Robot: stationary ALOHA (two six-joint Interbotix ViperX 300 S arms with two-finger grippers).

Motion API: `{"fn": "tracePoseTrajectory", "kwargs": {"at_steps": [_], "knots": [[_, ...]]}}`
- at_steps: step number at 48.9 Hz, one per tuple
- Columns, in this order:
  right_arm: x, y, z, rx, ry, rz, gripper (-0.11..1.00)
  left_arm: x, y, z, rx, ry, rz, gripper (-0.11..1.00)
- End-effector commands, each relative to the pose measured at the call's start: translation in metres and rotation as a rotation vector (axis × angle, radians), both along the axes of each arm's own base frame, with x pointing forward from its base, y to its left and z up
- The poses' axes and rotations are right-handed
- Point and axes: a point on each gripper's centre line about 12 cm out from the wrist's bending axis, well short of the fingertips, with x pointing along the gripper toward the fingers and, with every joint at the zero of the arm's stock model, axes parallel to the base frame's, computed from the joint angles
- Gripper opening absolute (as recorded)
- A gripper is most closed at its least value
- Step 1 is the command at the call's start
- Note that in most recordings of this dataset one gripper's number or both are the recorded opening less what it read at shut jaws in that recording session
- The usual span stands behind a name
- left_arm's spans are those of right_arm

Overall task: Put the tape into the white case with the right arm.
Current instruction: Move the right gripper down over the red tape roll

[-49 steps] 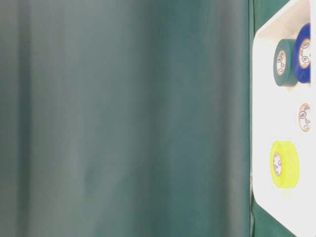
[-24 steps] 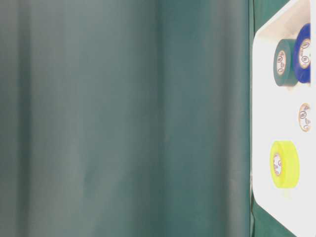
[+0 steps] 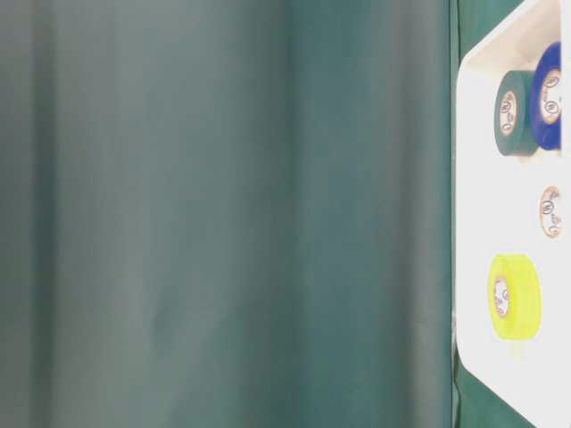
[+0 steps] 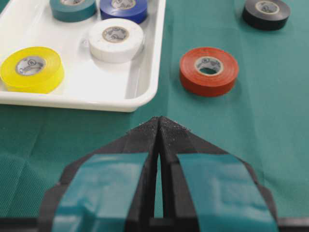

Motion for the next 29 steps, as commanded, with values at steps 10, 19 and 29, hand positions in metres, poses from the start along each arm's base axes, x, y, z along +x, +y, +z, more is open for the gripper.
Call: {"fn": "tracePoseTrajectory", "kwargs": {"at_steps": [10,19,29], "knots": [[0.004,0.001,0.001,0.006,0.011,0.008,0.58,0.002,0.001,0.004,0.001,-0.008,0.005,0.00],[0.011,0.002,0.005,0.011,0.009,0.014,0.58,0.002,0.001,0.003,0.000,-0.006,0.005,0.00],[0.028,0.004,0.016,0.012,0.021,0.025,0.58,0.002,0.001,0.004,0.000,-0.006,0.005,0.00]]}}
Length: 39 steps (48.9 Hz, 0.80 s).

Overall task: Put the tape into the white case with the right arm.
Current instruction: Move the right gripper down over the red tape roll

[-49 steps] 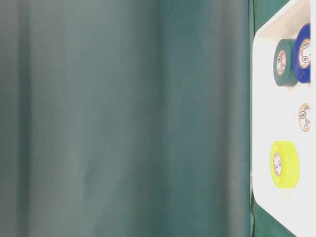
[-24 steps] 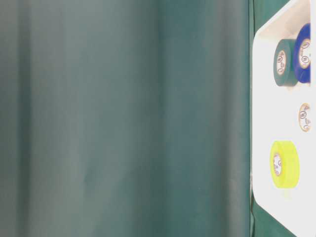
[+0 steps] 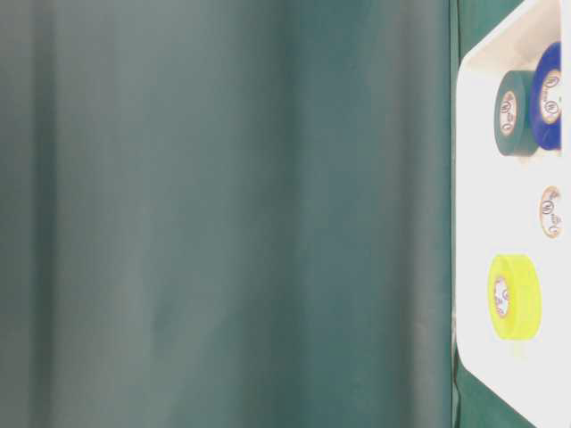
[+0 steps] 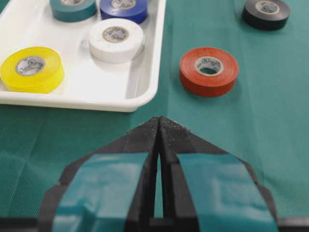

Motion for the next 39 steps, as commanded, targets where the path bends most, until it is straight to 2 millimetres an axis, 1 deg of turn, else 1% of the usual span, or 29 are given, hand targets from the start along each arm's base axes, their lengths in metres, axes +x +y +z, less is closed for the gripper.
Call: {"fn": "tracePoseTrajectory", "kwargs": {"at_steps": [1,9,19,33,39], "knots": [[0.015,0.001,0.012,0.005,-0.012,0.008,0.58,0.002,0.001,0.004,0.002,-0.008,0.005,0.00],[0.035,0.003,0.016,0.012,0.015,0.016,0.58,0.002,0.001,0.003,0.002,-0.004,0.004,0.00],[0.068,0.008,0.019,0.025,0.042,0.046,0.58,0.002,0.001,0.003,0.002,-0.006,0.004,0.00],[0.130,0.022,0.014,0.028,0.097,0.098,0.58,0.002,0.001,0.003,0.002,-0.006,0.005,0.00],[0.157,0.024,0.011,0.027,0.110,0.098,0.58,0.002,0.001,0.003,0.003,-0.006,0.004,0.00]]}}
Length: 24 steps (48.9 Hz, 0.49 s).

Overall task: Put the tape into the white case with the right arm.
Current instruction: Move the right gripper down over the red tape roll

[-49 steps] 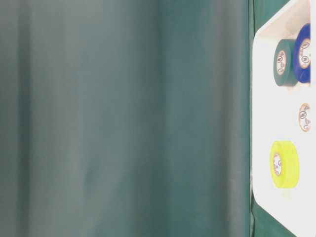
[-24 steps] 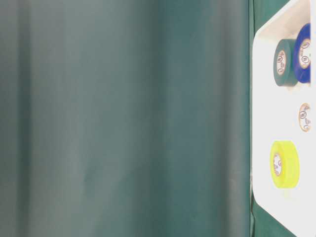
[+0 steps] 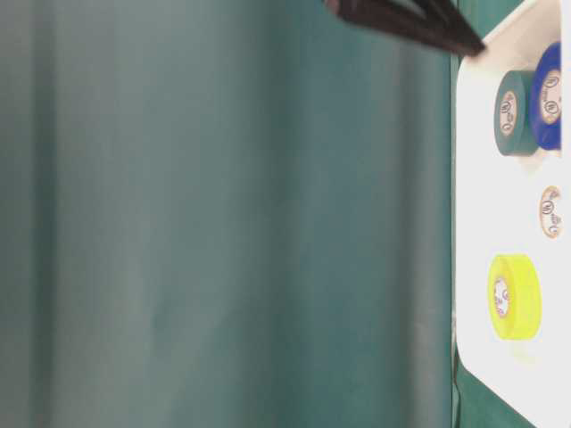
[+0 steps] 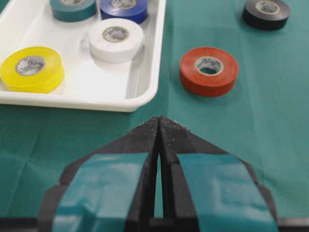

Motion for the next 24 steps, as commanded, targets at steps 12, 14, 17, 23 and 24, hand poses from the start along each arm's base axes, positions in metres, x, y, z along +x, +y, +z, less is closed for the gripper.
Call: {"fn": "tracePoseTrajectory", "kwargs": {"at_steps": [12,14,17,23,24], "knots": [[0.066,0.008,-0.001,0.003,-0.016,0.016,0.58,0.002,0.001,0.004,0.002,-0.009,0.003,0.00],[0.072,0.009,-0.002,0.004,-0.018,0.019,0.58,0.002,0.001,0.004,0.002,-0.009,0.003,0.00],[0.082,0.012,-0.003,0.004,-0.021,0.025,0.58,0.002,0.001,0.003,0.002,-0.008,0.003,0.00],[0.099,0.022,-0.007,0.003,-0.020,0.042,0.58,0.002,0.000,0.003,0.002,-0.006,0.001,0.00],[0.101,0.023,-0.007,0.003,-0.021,0.044,0.58,0.002,0.001,0.003,0.002,-0.008,0.003,0.00]]}}
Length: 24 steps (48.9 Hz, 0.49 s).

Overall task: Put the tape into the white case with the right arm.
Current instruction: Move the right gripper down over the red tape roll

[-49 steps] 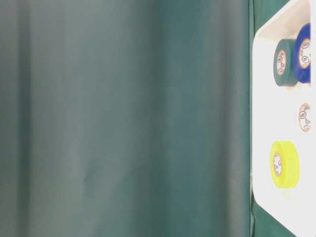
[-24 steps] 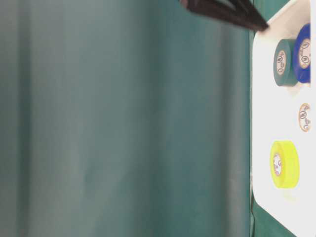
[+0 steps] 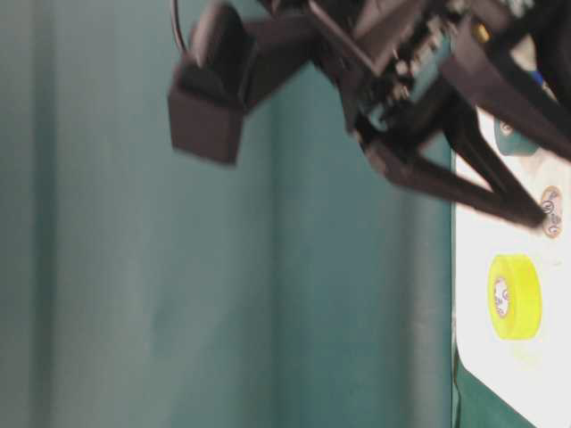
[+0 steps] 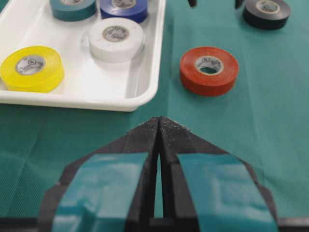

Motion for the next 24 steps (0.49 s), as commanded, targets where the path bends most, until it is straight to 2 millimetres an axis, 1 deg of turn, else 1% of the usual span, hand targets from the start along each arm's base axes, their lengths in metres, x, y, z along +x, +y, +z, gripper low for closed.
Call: {"fn": "tracePoseTrajectory", "kwargs": {"at_steps": [1,10,24], "knots": [[0.016,0.010,0.012,0.005,-0.044,0.021,0.58,0.002,0.001,0.004,0.001,-0.008,0.003,0.00],[0.030,0.018,0.009,0.004,-0.047,0.035,0.58,0.002,0.001,0.004,0.000,-0.006,0.003,0.00],[0.033,0.018,0.007,0.005,-0.044,0.034,0.58,0.002,0.001,0.004,0.001,-0.008,0.003,0.00]]}}
